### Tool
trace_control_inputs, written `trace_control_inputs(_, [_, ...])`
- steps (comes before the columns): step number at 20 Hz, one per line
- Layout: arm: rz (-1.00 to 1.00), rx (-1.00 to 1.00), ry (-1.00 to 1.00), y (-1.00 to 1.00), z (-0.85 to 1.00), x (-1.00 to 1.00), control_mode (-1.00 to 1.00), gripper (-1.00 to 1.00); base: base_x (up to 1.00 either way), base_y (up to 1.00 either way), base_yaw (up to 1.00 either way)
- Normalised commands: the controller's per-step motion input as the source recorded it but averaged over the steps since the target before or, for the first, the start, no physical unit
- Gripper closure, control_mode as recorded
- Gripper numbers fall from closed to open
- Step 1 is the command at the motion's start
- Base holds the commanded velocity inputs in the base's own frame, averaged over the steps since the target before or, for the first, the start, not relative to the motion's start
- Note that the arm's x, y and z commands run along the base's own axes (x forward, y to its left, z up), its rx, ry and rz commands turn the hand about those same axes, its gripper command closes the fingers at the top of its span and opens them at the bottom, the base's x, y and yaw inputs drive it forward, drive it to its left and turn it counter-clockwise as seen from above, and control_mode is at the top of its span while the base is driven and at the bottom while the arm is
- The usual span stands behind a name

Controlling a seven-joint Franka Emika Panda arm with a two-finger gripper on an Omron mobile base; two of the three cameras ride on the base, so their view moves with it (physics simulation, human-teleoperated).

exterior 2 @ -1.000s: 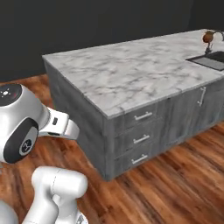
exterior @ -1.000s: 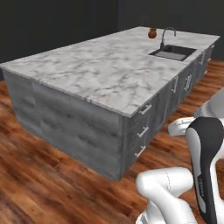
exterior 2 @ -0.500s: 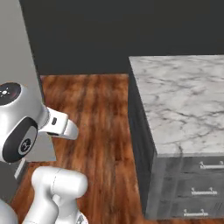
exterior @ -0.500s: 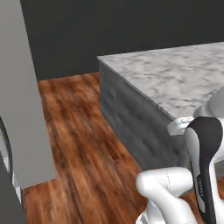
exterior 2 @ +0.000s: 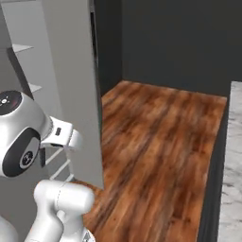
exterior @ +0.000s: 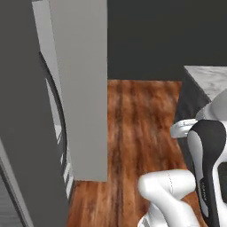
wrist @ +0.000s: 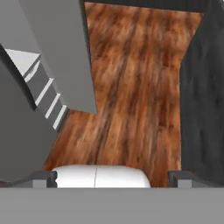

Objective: Take the lemon wedge, broccoli, and lemon from the freezer and place them in the bowl on the counter.

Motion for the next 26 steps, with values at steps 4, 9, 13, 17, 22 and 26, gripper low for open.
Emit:
trace_control_inputs(4, [0.0, 0.0, 0.0, 0.0, 0.0, 0.0, 1.0, -1.0, 0.99, -0.38, 0.56])
trace_control_inputs(9, [0.0, 0.0, 0.0, 0.0, 0.0, 0.0, 1.0, -1.0, 0.58, -0.08, 0.68])
trace_control_inputs(13, [0.0, 0.0, 0.0, 0.0, 0.0, 0.0, 1.0, -1.0, 0.24, -0.07, 0.72])
trace_control_inputs(17, [0.0, 0.0, 0.0, 0.0, 0.0, 0.0, 1.0, -1.0, 0.12, 0.0, 0.68])
trace_control_inputs(22, [0.0, 0.0, 0.0, 0.0, 0.0, 0.0, 1.0, -1.0, 0.33, -0.24, 0.33])
trace_control_inputs(26, [0.0, 0.0, 0.0, 0.0, 0.0, 0.0, 1.0, -1.0, 0.64, -0.31, 0.4])
